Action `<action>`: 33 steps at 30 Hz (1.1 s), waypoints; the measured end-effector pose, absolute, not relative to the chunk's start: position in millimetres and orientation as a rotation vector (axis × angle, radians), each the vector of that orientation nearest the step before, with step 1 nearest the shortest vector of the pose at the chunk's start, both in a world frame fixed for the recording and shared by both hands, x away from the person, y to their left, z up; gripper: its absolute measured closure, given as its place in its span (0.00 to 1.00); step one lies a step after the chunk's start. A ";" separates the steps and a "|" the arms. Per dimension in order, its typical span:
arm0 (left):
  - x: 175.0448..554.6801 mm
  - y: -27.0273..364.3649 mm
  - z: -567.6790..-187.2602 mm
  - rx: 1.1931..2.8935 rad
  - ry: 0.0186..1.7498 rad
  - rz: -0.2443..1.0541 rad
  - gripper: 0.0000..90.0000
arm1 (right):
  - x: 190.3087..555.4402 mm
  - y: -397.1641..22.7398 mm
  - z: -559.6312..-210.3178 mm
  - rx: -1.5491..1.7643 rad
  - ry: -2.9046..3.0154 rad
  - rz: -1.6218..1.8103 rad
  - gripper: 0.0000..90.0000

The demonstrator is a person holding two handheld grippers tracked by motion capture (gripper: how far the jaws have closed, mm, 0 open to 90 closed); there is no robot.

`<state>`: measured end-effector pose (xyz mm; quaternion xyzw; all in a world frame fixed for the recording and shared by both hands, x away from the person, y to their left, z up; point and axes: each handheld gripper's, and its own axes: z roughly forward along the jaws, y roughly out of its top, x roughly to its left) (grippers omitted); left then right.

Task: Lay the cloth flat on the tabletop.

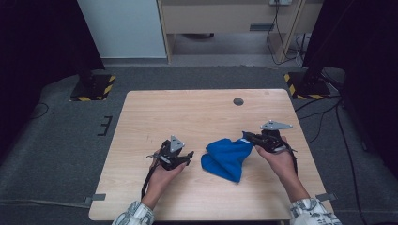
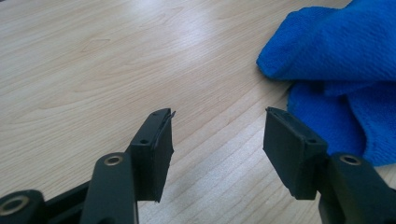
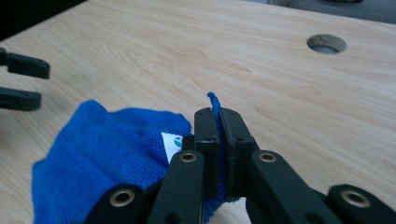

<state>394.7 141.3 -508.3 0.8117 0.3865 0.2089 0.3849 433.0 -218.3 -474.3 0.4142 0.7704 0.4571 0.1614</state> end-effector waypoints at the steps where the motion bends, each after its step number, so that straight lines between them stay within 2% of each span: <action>1: 394.6 139.5 -508.8 2.073 0.980 0.528 0.46 | 432.3 -220.7 -476.3 1.186 2.198 1.295 0.96; 16: 403.2 104.3 -519.3 2.149 0.878 0.442 0.50 | 430.1 -223.2 -491.0 1.175 2.209 1.230 0.96; 21: 408.5 97.1 -528.0 2.182 0.869 0.407 0.57 | 429.6 -224.0 -492.9 1.181 2.204 1.228 0.96; 23: 411.2 94.8 -530.3 2.189 0.866 0.397 0.61 | 429.1 -224.3 -493.0 1.178 2.204 1.230 0.96; 24: 412.7 93.6 -530.9 2.177 0.870 0.382 0.66 | 428.5 -224.5 -493.1 1.173 2.208 1.225 0.96; 25: 413.5 93.0 -531.0 2.175 0.865 0.376 0.66 | 428.5 -224.5 -493.1 1.173 2.208 1.225 0.96; 26: 413.9 92.0 -531.1 2.172 0.856 0.375 0.76 | 428.0 -224.5 -493.2 1.168 2.205 1.218 0.96; 27: 413.8 91.6 -531.2 2.175 0.845 0.371 0.76 | 428.0 -224.5 -493.2 1.168 2.205 1.218 0.96; 28: 413.4 91.6 -531.4 2.178 0.830 0.355 0.85 | 427.5 -224.6 -493.2 1.168 2.197 1.221 0.96; 29: 413.2 91.7 -531.2 2.180 0.828 0.350 0.85 | 427.5 -224.6 -493.2 1.168 2.197 1.221 0.96; 32: 411.8 93.0 -529.2 2.189 0.826 0.348 0.97 | 427.2 -225.0 -495.1 1.174 2.193 1.222 0.96; 33: 411.3 93.9 -528.5 2.188 0.828 0.347 0.97 | 427.2 -225.0 -495.1 1.174 2.193 1.222 0.96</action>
